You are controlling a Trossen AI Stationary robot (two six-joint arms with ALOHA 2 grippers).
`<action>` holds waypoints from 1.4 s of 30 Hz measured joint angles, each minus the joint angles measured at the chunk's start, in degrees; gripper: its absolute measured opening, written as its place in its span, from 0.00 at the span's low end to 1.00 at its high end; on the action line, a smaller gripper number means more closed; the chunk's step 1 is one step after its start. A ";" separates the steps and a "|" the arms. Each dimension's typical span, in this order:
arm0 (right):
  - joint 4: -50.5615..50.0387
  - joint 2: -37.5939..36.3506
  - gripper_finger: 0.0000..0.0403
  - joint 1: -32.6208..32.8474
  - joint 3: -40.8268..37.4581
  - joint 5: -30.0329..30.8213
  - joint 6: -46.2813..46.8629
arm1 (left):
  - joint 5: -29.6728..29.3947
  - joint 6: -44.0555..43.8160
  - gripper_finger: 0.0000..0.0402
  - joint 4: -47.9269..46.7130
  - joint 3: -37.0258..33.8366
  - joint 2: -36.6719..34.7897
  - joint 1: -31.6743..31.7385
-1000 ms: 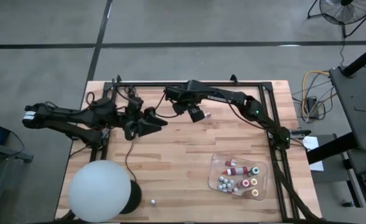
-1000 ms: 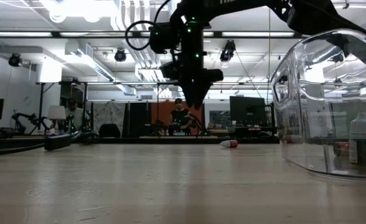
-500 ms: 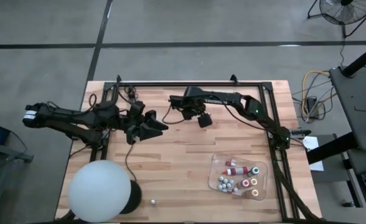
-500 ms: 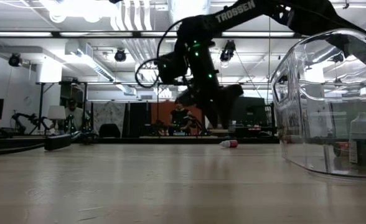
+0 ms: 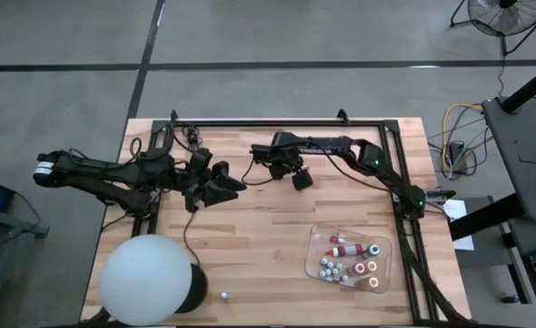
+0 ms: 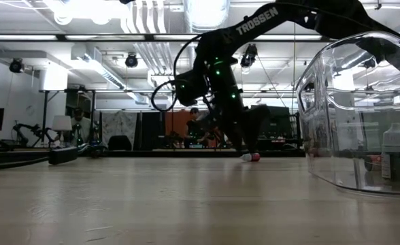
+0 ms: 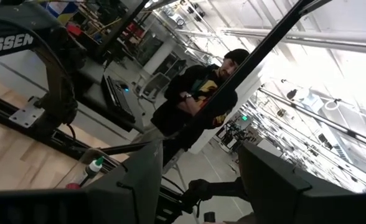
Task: Pick & Place food coloring
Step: Put the pink food color into the transparent bin
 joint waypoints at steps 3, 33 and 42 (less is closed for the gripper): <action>1.64 0.00 0.63 0.00 -1.41 0.00 -0.75 | 0.00 0.18 0.45 0.02 0.00 0.00 0.00; 3.65 0.22 0.42 0.11 -2.22 -1.01 -1.17 | 1.70 0.50 0.45 0.00 -0.04 0.00 -0.03; 3.67 0.22 0.27 0.13 -2.44 -1.07 0.27 | 2.80 0.36 0.45 -0.02 -0.06 0.02 -0.09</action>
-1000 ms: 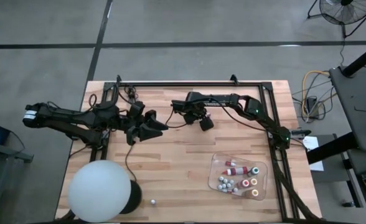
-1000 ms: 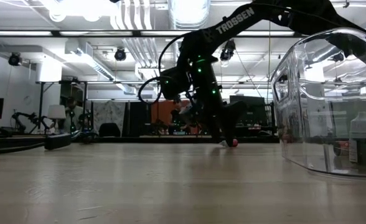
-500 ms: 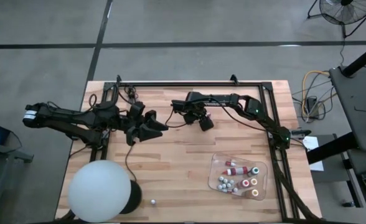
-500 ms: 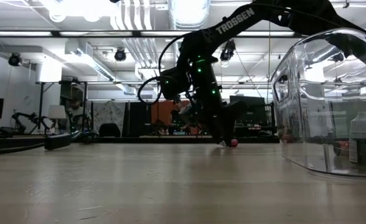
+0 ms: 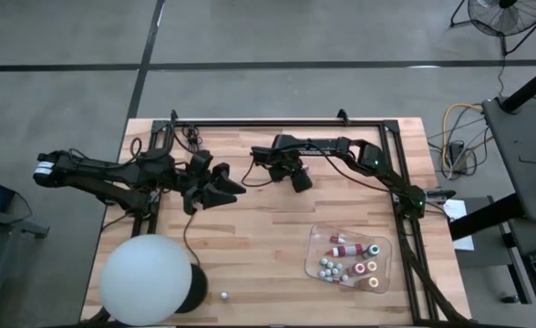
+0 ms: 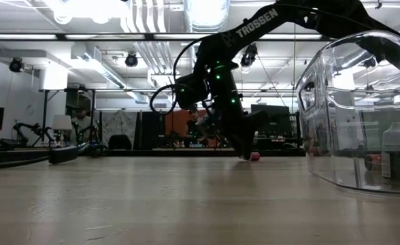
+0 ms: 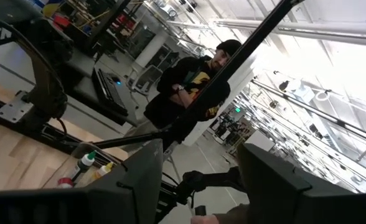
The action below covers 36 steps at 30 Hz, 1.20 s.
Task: Pick & Place food coloring
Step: Put the pink food color into the transparent bin
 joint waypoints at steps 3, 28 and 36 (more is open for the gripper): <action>0.04 0.00 0.23 0.00 -0.22 -0.48 2.47 | 0.46 0.00 0.45 0.00 -0.01 -0.01 0.00; 0.10 0.09 0.37 -2.10 8.46 -8.44 17.79 | 0.46 0.03 0.45 -1.22 -0.03 0.01 0.00; -3.06 -0.02 0.55 -5.18 13.85 -8.62 34.88 | 1.44 -0.68 0.45 -1.27 -0.03 0.01 0.00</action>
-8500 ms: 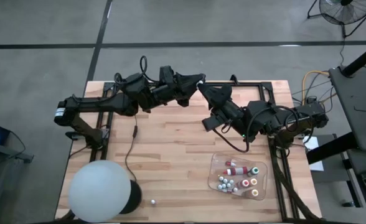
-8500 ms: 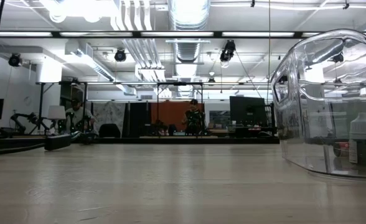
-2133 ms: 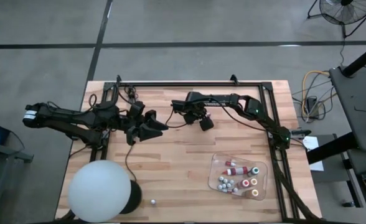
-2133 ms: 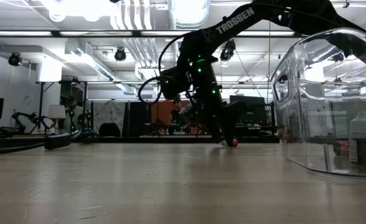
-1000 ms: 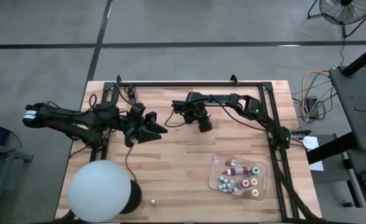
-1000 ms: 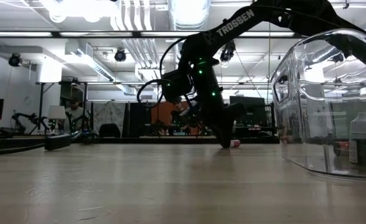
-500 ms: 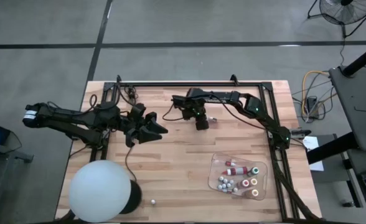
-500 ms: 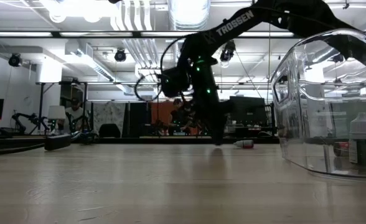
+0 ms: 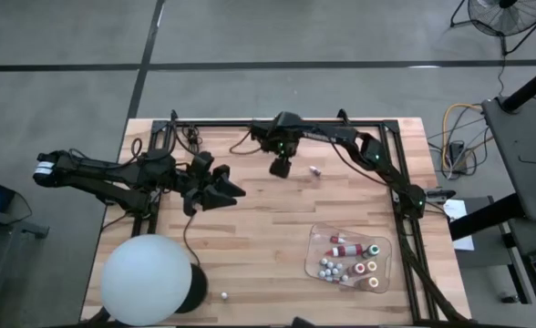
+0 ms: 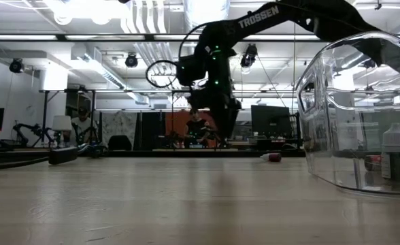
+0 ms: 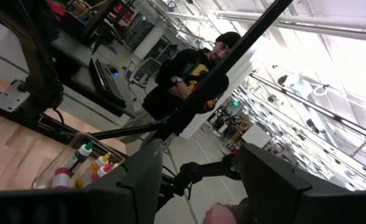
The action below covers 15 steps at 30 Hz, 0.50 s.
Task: Pick & Place food coloring
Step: Put the pink food color into the transparent bin
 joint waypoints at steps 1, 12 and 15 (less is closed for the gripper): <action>-0.99 -0.02 0.56 -0.76 0.17 -0.08 0.82 | 0.35 -0.17 0.45 0.00 0.00 0.00 0.00; -9.50 -0.26 0.61 -8.62 0.13 -7.12 4.14 | 0.88 -0.39 0.45 -1.05 0.00 0.00 -0.09; -9.44 -0.31 0.61 -8.73 0.12 -7.43 5.54 | 0.89 -0.31 0.45 -1.05 -0.02 0.00 -0.09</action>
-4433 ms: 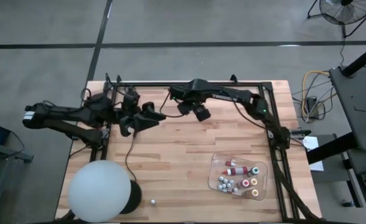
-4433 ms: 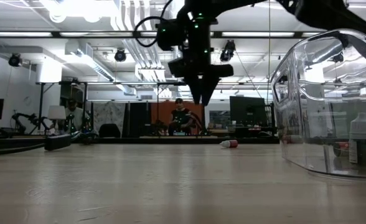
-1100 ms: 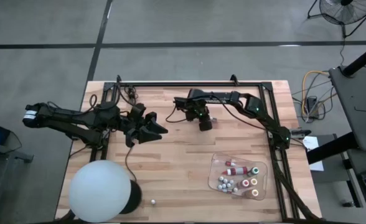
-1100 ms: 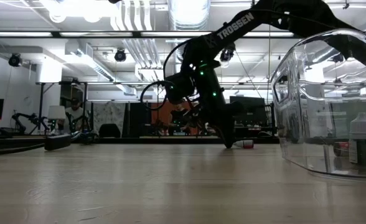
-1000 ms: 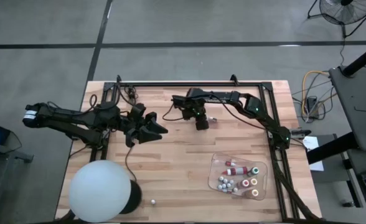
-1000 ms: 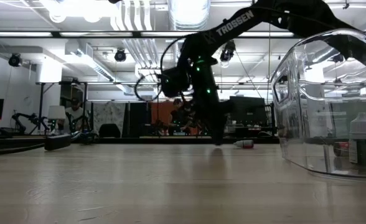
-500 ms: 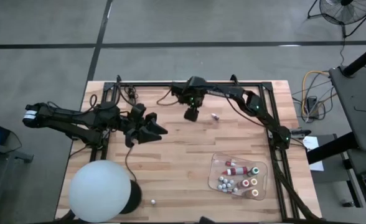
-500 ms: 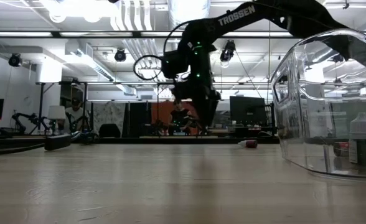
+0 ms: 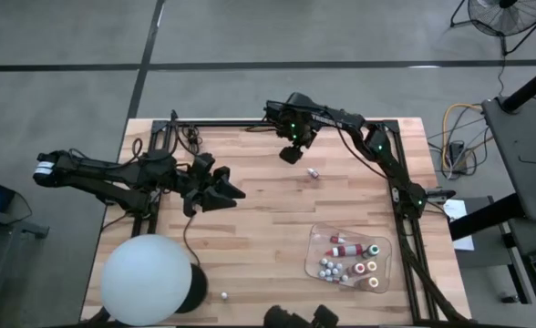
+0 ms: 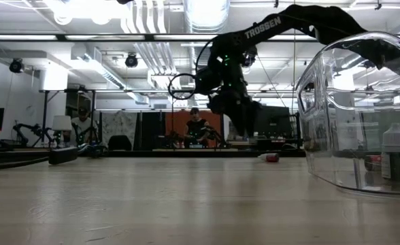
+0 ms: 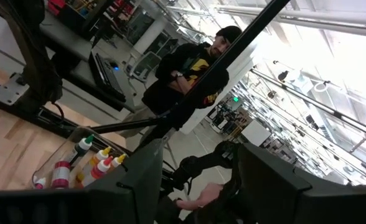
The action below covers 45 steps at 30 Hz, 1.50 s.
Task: Pick & Place food coloring
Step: Put the pink food color into the transparent bin
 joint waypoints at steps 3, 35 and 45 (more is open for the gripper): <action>-0.01 -0.08 0.61 0.14 -0.73 -0.47 2.20 | -0.02 0.50 0.45 0.02 0.00 0.00 0.00; 6.86 -0.45 0.59 0.14 -19.09 -7.15 1.05 | -0.02 1.00 0.45 0.02 0.00 -0.02 0.00; 7.23 -0.19 0.53 0.03 -17.86 -7.26 -0.65 | 0.00 2.17 0.45 0.01 0.00 -0.02 0.00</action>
